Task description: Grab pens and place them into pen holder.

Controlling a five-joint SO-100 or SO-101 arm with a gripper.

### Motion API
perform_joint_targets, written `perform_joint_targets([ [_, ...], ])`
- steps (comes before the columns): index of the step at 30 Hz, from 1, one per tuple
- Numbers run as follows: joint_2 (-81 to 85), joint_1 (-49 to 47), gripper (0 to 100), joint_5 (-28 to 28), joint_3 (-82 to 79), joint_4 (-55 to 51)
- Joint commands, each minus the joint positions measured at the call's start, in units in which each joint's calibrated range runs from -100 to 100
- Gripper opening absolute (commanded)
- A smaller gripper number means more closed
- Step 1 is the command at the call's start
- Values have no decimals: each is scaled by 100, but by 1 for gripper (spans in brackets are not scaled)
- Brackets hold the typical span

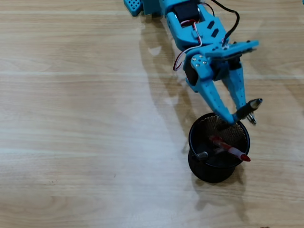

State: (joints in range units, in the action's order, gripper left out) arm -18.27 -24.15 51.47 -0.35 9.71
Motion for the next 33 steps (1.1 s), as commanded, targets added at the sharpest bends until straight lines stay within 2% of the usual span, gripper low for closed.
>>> perform_joint_targets([
  [1, 30, 33, 9, -21, 271, 136],
  [5, 56, 24, 13, -21, 262, 90],
  [8, 251, -3, 13, -267, 262, -128],
  [16, 1619, -40, 12, -676, 325, -3208],
  [22, 2646, -241, 4, -1068, 271, -5112],
  [29, 3139, -753, 2, -1095, 325, -6506],
  [33, 3088, -1083, 2, -1079, 325, -6789],
])
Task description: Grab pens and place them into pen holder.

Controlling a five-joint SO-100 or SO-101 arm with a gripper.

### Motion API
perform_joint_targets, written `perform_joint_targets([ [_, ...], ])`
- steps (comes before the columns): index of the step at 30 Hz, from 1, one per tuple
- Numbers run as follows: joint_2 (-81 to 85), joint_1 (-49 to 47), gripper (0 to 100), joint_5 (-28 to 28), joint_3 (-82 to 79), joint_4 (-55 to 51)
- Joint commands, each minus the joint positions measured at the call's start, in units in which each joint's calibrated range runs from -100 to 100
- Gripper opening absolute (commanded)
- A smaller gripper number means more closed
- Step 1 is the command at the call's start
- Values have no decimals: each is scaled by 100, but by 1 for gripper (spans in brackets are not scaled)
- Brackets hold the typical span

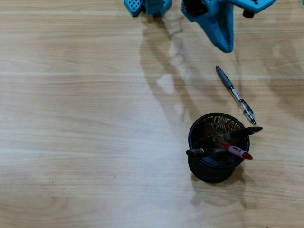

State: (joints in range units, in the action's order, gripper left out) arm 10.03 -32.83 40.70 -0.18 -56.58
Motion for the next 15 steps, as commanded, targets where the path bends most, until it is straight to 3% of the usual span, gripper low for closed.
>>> perform_joint_targets([
  [1, 174, -261, 2, 8, 316, -169],
  [9, -1126, -572, 2, 40, 914, -506],
  [15, -2068, -737, 2, 705, 1167, -1098],
])
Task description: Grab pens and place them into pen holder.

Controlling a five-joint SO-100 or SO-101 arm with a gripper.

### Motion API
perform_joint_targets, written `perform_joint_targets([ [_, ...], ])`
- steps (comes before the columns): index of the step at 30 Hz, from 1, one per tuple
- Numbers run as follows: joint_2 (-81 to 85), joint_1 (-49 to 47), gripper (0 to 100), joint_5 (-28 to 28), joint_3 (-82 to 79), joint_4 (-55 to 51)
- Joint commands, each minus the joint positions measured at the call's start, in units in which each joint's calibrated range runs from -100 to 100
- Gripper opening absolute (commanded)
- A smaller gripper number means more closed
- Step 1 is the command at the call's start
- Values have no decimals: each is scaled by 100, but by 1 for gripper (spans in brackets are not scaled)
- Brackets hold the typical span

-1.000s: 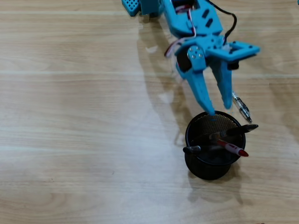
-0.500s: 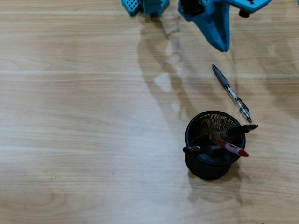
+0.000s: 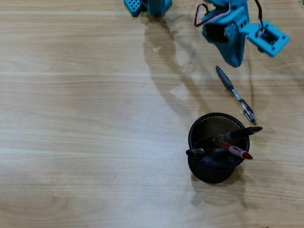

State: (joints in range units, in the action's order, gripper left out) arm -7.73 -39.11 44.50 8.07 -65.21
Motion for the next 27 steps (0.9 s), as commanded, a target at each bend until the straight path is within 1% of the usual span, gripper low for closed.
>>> perform_joint_targets([
  [1, -361, -135, 2, 377, 342, -235],
  [4, -471, -154, 3, 461, 333, -244],
  [7, -496, -172, 4, 555, 369, -472],
  [12, -429, -428, 15, 676, 577, -1228],
  [15, -471, -647, 18, 843, 641, -1429],
  [21, -734, -867, 18, 1063, 659, -1356],
  [27, -1516, -775, 19, 1032, 1012, -536],
])
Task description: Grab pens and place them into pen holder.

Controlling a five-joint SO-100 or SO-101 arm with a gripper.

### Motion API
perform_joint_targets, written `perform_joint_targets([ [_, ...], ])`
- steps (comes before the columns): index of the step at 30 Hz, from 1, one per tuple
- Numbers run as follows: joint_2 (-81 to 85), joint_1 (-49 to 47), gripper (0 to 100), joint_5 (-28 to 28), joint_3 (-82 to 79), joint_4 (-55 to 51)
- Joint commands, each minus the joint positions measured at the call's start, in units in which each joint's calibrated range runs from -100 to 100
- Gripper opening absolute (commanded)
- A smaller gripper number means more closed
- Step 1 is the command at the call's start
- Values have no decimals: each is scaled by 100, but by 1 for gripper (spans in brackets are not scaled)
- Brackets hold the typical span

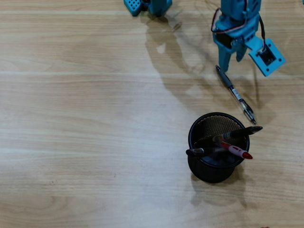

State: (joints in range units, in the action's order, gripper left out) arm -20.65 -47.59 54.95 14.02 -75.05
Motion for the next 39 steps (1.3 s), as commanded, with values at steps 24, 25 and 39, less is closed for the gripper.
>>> perform_joint_targets([
  [24, -1634, 384, 16, 583, 670, 1214],
  [25, -1634, 384, 13, 583, 652, 1214],
  [39, -1515, 420, 2, 578, 707, 1141],
])
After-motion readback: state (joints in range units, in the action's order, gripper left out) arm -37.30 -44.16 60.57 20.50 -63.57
